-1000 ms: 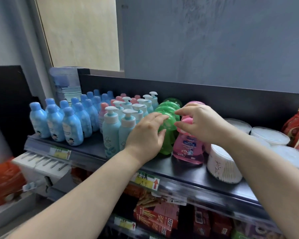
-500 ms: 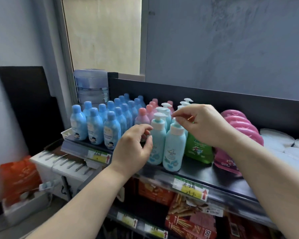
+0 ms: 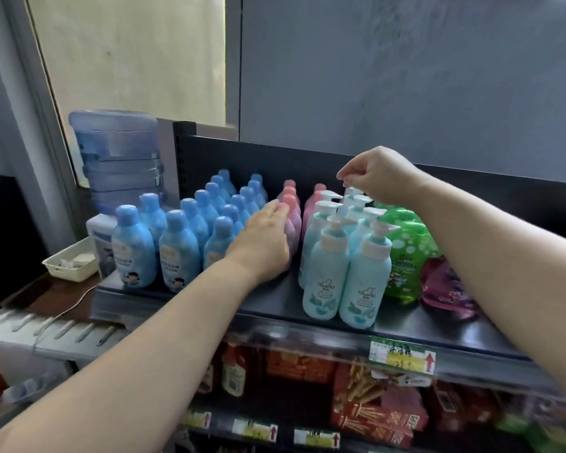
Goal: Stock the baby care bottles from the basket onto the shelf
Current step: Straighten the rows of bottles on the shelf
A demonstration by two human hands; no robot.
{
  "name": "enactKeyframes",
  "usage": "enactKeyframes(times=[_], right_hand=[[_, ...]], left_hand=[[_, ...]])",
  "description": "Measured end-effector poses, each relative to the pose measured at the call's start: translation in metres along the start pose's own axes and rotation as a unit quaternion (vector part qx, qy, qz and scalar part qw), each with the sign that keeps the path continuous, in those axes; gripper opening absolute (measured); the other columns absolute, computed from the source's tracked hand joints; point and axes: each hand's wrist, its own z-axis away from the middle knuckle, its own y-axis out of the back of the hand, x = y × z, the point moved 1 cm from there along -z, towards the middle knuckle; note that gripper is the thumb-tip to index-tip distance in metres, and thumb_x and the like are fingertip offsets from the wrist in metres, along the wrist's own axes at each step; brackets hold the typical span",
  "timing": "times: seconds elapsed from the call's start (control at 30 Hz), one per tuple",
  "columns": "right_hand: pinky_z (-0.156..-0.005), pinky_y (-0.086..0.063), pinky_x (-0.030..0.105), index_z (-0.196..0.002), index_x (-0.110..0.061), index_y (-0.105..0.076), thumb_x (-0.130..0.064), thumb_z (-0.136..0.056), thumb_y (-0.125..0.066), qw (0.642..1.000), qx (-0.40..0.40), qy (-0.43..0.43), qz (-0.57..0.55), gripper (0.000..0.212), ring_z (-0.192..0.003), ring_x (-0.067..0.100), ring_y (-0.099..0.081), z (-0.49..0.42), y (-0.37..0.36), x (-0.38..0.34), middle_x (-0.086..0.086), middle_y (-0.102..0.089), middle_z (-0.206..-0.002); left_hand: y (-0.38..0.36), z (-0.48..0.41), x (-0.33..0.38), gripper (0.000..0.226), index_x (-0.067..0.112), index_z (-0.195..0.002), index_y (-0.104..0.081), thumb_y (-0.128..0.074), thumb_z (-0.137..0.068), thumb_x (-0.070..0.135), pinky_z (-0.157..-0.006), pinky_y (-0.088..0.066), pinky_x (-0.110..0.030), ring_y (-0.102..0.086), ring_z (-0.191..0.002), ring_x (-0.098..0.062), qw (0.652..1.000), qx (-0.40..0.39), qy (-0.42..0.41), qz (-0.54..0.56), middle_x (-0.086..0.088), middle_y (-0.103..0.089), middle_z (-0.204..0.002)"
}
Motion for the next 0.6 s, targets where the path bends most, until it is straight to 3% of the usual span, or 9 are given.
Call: enactKeyframes(times=[0.07,0.17,0.27,0.37,0.47,0.6], right_hand=[[-0.066,-0.041,0.014,-0.104,-0.018,-0.074,-0.016,-0.090,-0.058,0.999,-0.014,-0.011,0.029,0.021,-0.070,0.000,-0.057,-0.010,-0.002,0.003,-0.003,-0.070,-0.095],[-0.077,-0.039,0.018,-0.107,-0.017,-0.074,-0.016,-0.090,-0.058,0.997,-0.030,-0.015,0.063,0.023,-0.090,0.012,-0.060,-0.030,-0.006,0.010,0.000,-0.071,-0.106],[-0.081,-0.041,0.020,-0.110,-0.018,-0.072,-0.018,-0.090,-0.060,0.992,-0.079,0.000,0.103,0.024,-0.100,0.017,-0.061,-0.051,-0.015,0.017,-0.001,-0.070,-0.110],[-0.081,-0.045,0.024,-0.112,-0.021,-0.072,-0.024,-0.089,-0.060,0.974,-0.161,0.022,0.160,0.026,-0.098,0.021,-0.062,-0.072,-0.029,0.023,0.000,-0.070,-0.108],[-0.083,-0.047,0.027,-0.115,-0.027,-0.069,-0.025,-0.088,-0.056,0.954,-0.211,0.046,0.207,0.029,-0.093,0.022,-0.061,-0.093,-0.044,0.031,-0.002,-0.069,-0.112],[-0.091,-0.051,0.036,-0.115,-0.032,-0.066,-0.023,-0.087,-0.057,0.942,-0.270,0.044,0.195,0.031,-0.100,0.022,-0.063,-0.110,-0.058,0.035,-0.005,-0.069,-0.110]], left_hand=[[0.000,-0.009,0.002,0.057,0.014,-0.150,-0.019,-0.036,-0.096,0.013,-0.115,-0.013,-0.029,-0.012,-0.145,-0.017,1.000,-0.020,-0.007,-0.022,-0.001,-0.011,-0.159],[-0.001,-0.021,0.004,0.061,0.015,-0.151,-0.015,-0.038,-0.094,0.012,-0.113,-0.020,-0.032,-0.017,-0.144,-0.019,0.998,-0.040,0.006,-0.051,0.000,-0.010,-0.159],[-0.004,-0.032,0.002,0.056,0.018,-0.144,-0.029,-0.043,-0.090,0.010,-0.107,-0.035,-0.039,-0.033,-0.135,-0.025,0.996,-0.046,0.041,-0.067,-0.002,-0.031,-0.146],[-0.003,-0.038,0.000,0.022,0.015,-0.111,-0.051,-0.042,-0.091,0.014,-0.092,-0.043,-0.041,-0.050,-0.111,-0.026,0.997,-0.015,0.056,-0.050,-0.004,-0.049,-0.118],[-0.001,-0.043,0.000,0.019,0.014,-0.106,-0.058,-0.045,-0.092,0.018,-0.086,-0.042,-0.035,-0.053,-0.107,-0.024,0.997,0.015,0.068,-0.040,-0.004,-0.056,-0.114],[0.003,-0.047,0.002,0.023,0.013,-0.105,-0.065,-0.046,-0.092,0.016,-0.086,-0.046,-0.036,-0.057,-0.103,-0.024,0.995,0.039,0.094,-0.017,-0.004,-0.064,-0.109]])
